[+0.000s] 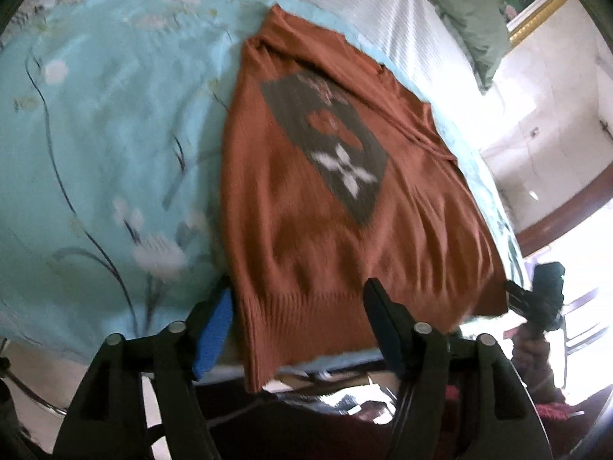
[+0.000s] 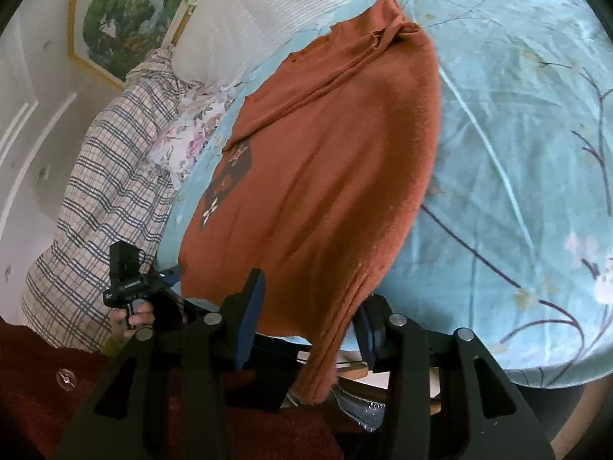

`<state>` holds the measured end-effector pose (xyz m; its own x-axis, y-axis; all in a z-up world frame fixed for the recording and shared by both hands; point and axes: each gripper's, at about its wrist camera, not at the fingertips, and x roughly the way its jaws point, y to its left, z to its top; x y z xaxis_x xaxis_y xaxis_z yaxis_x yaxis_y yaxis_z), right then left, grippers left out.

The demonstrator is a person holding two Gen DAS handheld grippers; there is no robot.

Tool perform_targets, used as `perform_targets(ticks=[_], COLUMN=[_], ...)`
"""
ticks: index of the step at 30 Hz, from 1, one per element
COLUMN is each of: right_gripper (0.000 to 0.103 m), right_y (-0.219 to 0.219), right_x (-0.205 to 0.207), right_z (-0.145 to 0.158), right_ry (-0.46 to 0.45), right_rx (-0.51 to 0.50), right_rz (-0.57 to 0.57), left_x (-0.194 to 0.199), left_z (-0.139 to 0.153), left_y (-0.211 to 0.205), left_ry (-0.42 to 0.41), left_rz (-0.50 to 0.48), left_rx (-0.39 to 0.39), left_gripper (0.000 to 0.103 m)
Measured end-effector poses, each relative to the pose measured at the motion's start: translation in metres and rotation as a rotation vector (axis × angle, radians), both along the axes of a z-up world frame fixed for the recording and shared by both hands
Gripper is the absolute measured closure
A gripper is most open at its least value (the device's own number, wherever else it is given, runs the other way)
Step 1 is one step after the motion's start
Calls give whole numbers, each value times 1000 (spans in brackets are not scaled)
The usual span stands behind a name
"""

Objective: Fold small clothes

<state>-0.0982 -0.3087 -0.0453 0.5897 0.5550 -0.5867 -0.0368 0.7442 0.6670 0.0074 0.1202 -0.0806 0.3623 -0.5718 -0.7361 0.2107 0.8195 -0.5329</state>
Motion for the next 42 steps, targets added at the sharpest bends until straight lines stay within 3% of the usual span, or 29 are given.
perform_targets(ticks=[3, 4, 7, 12, 19, 24, 28, 32, 42], right_gripper=[85, 92, 95, 95, 95, 95, 95, 95, 95], right_y=[2, 1, -4, -9, -18, -33, -51, -69, -100], right_x=[-4, -5, -7, -7, 12, 49, 96, 148, 261], right_z=[-3, -4, 0, 27, 65, 86, 97, 99, 70], right_ry=[8, 10, 1, -81, -205, -273, -287, -263, -160], right_rx=[-19, -20, -8, 40, 88, 75, 22, -28, -94], right_rz=[-7, -13, -15, -2, -23, -77, -120, -164, -207], left_x=[-1, -1, 0, -4, 6, 36, 76, 127, 261], left_z=[-13, -13, -11, 11, 72, 102, 119, 127, 109], left_y=[-5, -5, -2, -6, -14, -17, -19, -23, -46], left_ry=[37, 31, 22, -61, -215, -299, -342, -360, -334], left_rz=[-20, -16, -7, -9, 2, 73, 157, 214, 271], left_rx=[23, 26, 19, 35, -50, -88, -102, -44, 2], left_gripper=[72, 74, 95, 98, 98, 98, 98, 98, 98])
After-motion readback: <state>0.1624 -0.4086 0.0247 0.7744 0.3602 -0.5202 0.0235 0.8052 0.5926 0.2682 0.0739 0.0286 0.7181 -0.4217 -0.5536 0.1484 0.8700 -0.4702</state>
